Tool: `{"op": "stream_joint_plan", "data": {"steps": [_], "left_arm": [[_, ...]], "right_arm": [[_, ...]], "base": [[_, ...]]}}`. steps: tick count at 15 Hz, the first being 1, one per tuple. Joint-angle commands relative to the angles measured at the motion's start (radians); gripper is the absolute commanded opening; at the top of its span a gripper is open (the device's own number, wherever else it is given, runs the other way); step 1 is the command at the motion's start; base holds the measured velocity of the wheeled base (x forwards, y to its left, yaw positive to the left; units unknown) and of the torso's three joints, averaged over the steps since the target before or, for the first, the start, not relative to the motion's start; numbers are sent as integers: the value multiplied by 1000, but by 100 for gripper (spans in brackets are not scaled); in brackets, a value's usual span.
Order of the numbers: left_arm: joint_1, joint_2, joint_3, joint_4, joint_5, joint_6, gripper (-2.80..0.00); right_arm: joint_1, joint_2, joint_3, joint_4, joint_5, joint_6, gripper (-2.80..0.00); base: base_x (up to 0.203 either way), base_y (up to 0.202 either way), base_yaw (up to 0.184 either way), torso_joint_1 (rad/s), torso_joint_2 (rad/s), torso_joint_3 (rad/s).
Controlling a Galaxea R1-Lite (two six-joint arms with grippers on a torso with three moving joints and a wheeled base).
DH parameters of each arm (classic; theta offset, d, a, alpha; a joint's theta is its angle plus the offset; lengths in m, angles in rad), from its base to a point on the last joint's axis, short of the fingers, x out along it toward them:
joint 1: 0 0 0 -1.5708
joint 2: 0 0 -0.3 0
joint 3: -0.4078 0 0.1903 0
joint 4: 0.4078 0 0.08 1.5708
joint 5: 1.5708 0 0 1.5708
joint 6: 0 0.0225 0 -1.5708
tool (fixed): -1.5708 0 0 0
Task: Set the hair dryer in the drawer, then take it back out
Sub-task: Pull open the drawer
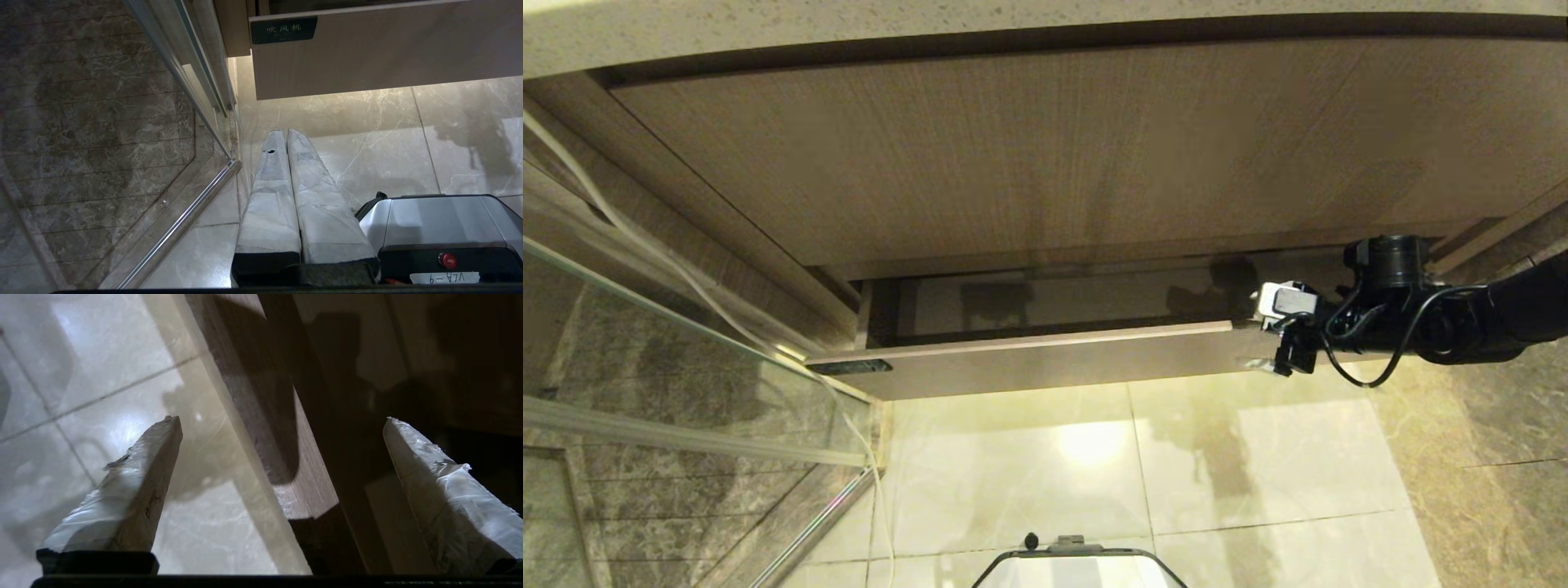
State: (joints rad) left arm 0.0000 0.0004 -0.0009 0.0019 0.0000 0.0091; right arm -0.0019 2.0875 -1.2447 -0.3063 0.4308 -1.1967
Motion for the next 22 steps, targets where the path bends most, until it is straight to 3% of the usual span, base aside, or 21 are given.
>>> {"op": "stream_joint_plan", "data": {"steps": [1, 6, 13, 22], "left_arm": [[0, 0, 1, 1, 0, 0, -280], [0, 0, 0, 0, 0, 0, -280], [0, 0, -1, 1, 0, 0, -280], [0, 0, 0, 0, 0, 0, -280]], "right_arm": [[-1, -56, 21, 36, -71, -3, 0], [-1, -139, 39, 205, -217, 28, 0], [-17, -319, 86, 237, -225, 29, 0], [-23, -687, 196, 502, -262, 62, 0]], "base": [[0, 0, 0, 0, 0, 0], [0, 0, 0, 0, 0, 0], [0, 0, 0, 0, 0, 0], [0, 0, 0, 0, 0, 0]]}}
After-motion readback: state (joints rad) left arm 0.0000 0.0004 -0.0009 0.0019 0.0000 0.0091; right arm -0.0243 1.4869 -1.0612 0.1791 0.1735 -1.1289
